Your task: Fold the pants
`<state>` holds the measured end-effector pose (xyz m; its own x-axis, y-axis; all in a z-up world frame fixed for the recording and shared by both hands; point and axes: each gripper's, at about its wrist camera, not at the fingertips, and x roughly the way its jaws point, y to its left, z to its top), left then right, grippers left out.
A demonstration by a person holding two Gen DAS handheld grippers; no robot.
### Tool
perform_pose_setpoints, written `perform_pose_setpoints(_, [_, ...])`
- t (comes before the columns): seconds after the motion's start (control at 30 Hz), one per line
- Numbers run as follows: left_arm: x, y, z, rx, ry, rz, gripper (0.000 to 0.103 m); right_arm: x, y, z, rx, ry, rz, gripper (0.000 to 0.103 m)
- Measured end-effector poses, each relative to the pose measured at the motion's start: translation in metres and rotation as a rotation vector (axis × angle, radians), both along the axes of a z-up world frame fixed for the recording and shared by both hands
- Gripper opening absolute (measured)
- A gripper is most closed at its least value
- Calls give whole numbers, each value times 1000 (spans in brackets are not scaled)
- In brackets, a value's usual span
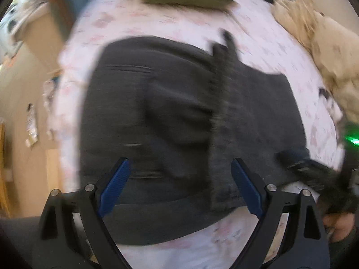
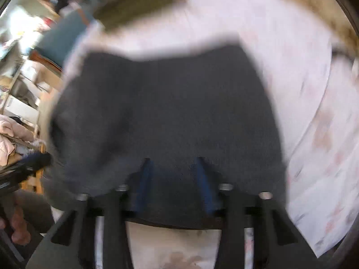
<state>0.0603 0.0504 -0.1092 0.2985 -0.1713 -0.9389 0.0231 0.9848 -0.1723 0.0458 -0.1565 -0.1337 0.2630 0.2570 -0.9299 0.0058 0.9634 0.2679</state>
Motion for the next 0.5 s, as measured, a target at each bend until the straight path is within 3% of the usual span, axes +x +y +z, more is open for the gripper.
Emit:
perform_pose_setpoints(0.03, [1, -9, -7, -28, 15, -18, 89, 0, 4, -19, -58, 54, 11, 32])
perform_pose_setpoints(0.1, [2, -27, -28, 3, 66, -61, 88, 0, 9, -23, -86, 43, 31, 32])
perform_pose_setpoints(0.2, [-4, -38, -41, 84, 82, -90, 88, -1, 1, -8, 0, 21, -17, 32])
perform_pose_setpoints(0.27, [-4, -36, -41, 83, 95, -95, 88, -8, -30, 15, 61, -85, -160, 46])
perform_pose_setpoints(0.33, [-3, -33, -44, 83, 116, -93, 90, -14, -59, 25, 97, -139, -289, 69])
perform_pose_setpoints(0.4, [-4, -33, -47, 88, 125, -93, 90, -22, -84, 18, 124, -122, -412, 71])
perform_pose_setpoints(0.5, [-5, -38, -47, 107, 121, -100, 90, -30, -112, -14, 233, -5, -574, 71])
